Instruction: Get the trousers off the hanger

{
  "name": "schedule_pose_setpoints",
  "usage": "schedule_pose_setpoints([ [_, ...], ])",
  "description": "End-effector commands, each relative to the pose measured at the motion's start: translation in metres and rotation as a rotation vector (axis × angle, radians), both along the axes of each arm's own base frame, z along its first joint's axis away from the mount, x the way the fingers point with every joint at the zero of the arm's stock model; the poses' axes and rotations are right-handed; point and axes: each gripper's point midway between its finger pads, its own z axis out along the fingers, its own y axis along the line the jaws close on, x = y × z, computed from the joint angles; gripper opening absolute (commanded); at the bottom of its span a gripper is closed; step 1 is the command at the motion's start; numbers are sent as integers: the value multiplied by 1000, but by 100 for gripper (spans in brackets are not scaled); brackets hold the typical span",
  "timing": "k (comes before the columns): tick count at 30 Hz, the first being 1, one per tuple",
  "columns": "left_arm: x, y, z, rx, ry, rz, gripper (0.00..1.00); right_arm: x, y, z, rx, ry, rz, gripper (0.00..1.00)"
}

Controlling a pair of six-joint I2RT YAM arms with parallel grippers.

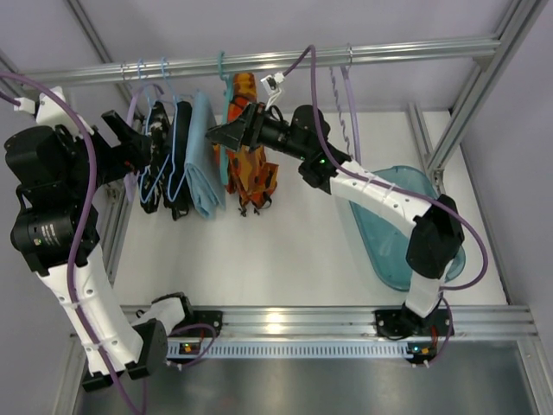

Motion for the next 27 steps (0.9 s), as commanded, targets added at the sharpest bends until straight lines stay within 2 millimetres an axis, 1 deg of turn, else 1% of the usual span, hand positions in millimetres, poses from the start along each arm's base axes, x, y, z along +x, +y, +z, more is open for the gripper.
schedule_pose_setpoints([
  [1,9,0,11,12,-49,-17,99,12,-3,33,104,-47,-7,74],
  [2,10,1,11,11,-46,-17,99,14,-3,35,116,-46,0,70],
  [3,11,1,10,11,-44,-15,99,17,0,29,115,-36,13,68],
  [4,11,1,11,11,-47,-18,99,17,0,29,125,-20,24,66],
  [5,12,1,10,14,-44,-19,99,20,-1,31,138,-21,28,61],
  [7,12,1,10,13,-41,-19,99,25,-1,28,147,5,36,55],
  [8,13,1,9,12,-38,-19,99,30,-2,29,154,13,34,47],
  [9,14,2,10,13,-41,-18,99,33,0,23,158,45,45,43],
  [10,15,2,9,10,-38,-17,99,35,-1,24,171,57,48,38],
  [11,14,2,10,11,-40,-19,99,38,-2,25,182,69,50,29],
  [13,15,3,9,13,-37,-12,98,40,-4,27,205,77,54,17],
  [14,15,3,8,12,-34,-13,99,38,-5,28,208,73,59,4],
  [15,15,3,6,12,-31,-15,99,36,-6,32,216,68,64,0],
  [19,17,3,5,19,-25,-24,99,23,-11,48,248,-4,107,0],
  [20,18,3,4,19,-23,-25,99,20,-11,49,250,-25,117,0],
  [22,19,1,4,16,-22,-36,99,12,-13,53,252,-88,143,0],
  [23,20,1,3,15,-19,-41,99,7,-17,60,271,-136,154,0],
  [24,20,0,2,14,-17,-44,98,2,-18,61,265,-189,171,0],
  [26,21,-1,2,12,-14,-51,99,-1,-22,66,270,-255,177,0],
  [27,21,-1,1,11,-13,-54,98,-1,-22,65,262,-288,185,0],
])
